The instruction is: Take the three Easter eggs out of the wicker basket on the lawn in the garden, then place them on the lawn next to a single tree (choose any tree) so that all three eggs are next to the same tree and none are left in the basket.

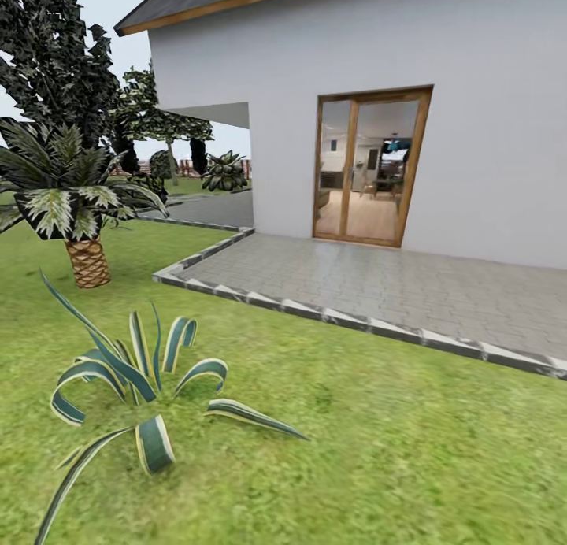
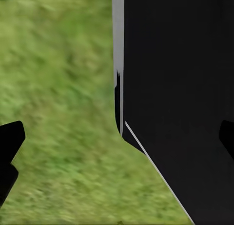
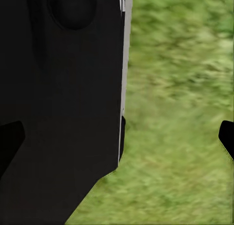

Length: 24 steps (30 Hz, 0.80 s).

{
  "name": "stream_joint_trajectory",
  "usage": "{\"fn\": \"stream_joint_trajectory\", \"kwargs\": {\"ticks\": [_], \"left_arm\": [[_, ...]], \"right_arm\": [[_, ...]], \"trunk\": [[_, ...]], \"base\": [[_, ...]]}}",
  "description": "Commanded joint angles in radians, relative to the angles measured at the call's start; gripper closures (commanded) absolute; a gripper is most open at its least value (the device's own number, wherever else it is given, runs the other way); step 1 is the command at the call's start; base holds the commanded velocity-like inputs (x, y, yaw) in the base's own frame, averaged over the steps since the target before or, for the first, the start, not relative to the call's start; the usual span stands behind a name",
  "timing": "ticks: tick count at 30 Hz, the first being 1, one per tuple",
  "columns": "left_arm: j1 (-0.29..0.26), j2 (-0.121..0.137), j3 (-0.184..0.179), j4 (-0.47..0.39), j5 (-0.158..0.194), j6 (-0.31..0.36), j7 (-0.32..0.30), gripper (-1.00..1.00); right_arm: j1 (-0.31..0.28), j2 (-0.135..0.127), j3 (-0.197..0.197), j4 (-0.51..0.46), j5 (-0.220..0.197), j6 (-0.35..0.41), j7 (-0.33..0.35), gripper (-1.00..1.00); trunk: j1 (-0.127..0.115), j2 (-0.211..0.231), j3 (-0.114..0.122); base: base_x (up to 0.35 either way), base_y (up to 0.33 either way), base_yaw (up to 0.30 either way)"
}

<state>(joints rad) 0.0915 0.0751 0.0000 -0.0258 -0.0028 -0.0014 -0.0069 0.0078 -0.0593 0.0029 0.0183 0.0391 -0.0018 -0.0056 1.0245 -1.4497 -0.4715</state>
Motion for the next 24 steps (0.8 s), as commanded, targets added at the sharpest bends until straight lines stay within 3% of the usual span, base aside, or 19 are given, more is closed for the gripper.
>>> {"fn": "stream_joint_trajectory", "kwargs": {"ticks": [1, 7, 12, 24], "left_arm": [[0.001, 0.000, 0.000, -0.002, 0.000, 0.000, -0.001, -1.00], [0.001, 0.000, 0.000, -0.002, 0.000, 0.000, -0.001, -1.00], [0.001, 0.000, 0.000, -0.001, 0.000, 0.000, -0.001, -1.00], [0.001, 0.000, 0.000, 0.000, 0.000, 0.000, -0.001, -1.00]], "right_arm": [[0.000, 0.000, 0.001, 0.000, 0.005, -0.001, -0.001, -1.00], [0.000, 0.000, 0.002, 0.001, 0.006, -0.001, -0.001, -1.00], [0.000, 0.001, 0.000, 0.002, 0.004, 0.000, -0.001, -1.00], [0.000, 0.000, 0.002, 0.002, 0.007, -0.001, -0.001, -1.00]], "trunk": [[0.001, 0.000, -0.001], [0.001, 0.000, -0.001], [0.001, 0.000, -0.001], [0.001, 0.000, -0.001]], "base": [[0.200, 0.081, 0.026], [0.103, 0.015, 0.034], [0.083, 0.004, 0.206], [0.050, 0.282, 0.047]]}}
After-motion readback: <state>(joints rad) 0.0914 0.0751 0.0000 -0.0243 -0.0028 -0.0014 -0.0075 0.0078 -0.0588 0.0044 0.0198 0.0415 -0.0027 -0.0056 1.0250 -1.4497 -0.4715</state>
